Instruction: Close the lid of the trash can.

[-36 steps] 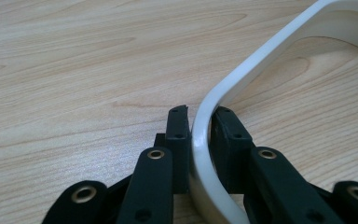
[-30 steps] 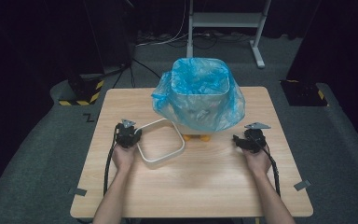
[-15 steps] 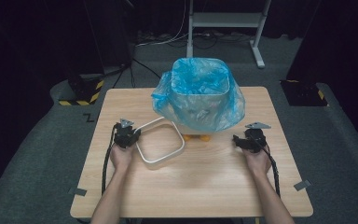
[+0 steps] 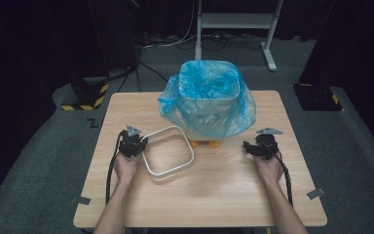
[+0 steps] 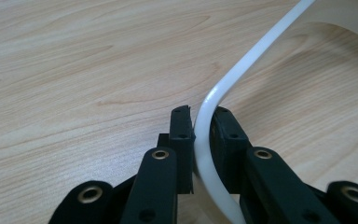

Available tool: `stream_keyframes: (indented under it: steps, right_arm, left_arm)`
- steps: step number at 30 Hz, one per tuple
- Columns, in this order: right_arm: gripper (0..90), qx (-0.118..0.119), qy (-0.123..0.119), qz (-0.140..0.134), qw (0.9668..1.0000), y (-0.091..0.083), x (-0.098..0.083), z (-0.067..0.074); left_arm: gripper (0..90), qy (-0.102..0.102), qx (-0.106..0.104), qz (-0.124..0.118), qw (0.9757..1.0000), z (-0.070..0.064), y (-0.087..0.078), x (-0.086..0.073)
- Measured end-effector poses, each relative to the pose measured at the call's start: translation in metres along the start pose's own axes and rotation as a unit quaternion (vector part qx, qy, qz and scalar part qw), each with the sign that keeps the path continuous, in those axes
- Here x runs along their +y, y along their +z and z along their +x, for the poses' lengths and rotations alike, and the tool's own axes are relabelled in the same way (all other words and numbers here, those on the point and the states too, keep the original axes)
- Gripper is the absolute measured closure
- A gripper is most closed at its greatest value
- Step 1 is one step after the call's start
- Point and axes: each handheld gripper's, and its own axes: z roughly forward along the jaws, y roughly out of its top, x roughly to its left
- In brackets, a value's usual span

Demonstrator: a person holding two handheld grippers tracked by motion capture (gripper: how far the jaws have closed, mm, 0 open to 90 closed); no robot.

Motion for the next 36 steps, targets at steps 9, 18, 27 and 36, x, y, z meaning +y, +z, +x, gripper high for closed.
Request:
stream_keyframes:
  steps: [9,18,27,36]
  right_arm:
    - [27.4,-0.006,0.004,0.003,1.0000,0.001,0.000,-0.001]
    - [21.5,-0.010,0.007,0.008,0.9999,0.001,0.000,0.000]
    - [21.1,-0.011,0.009,0.008,0.9999,0.001,0.000,0.000]
    - [21.1,-0.011,0.009,0.009,0.9999,0.001,0.000,0.000]
  left_arm:
    - [79.9,0.022,-0.001,0.011,0.9997,-0.005,-0.019,0.001]
    - [80.0,0.024,-0.017,-0.005,0.9996,-0.012,-0.038,0.006]
    - [80.0,0.029,-0.023,-0.001,0.9993,-0.014,-0.047,0.011]
    - [80.0,0.034,-0.032,-0.006,0.9989,-0.017,-0.063,0.017]
